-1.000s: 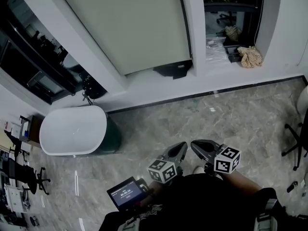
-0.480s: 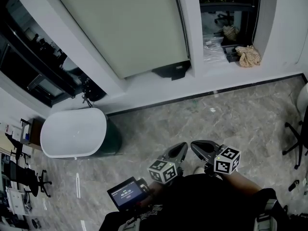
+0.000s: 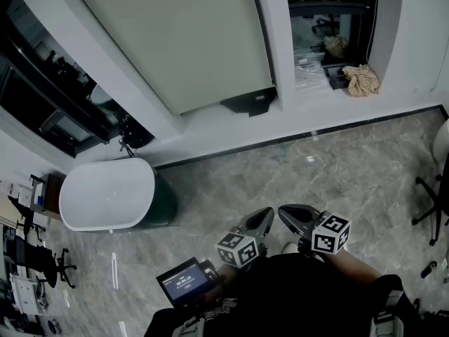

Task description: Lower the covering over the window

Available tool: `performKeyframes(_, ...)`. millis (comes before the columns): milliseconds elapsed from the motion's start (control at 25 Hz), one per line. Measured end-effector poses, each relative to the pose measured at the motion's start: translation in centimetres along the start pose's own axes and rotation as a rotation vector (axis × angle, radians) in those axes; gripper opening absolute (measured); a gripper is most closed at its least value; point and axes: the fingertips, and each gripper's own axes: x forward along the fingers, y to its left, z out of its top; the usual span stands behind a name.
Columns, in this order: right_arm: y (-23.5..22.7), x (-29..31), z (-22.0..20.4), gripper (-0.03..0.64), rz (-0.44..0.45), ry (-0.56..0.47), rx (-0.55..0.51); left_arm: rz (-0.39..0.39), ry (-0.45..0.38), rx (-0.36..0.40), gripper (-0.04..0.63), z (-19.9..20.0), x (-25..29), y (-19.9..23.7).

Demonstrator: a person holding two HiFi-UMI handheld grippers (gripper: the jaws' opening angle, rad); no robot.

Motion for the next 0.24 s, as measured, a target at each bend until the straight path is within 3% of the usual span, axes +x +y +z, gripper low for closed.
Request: performKeyframes(240, 0.15, -0.03, 0.10, 0.008, -0.005, -0.002, 0.000, -0.008, -0.001, 0.003, 0.003, 0.28, -0.05, -0.29)
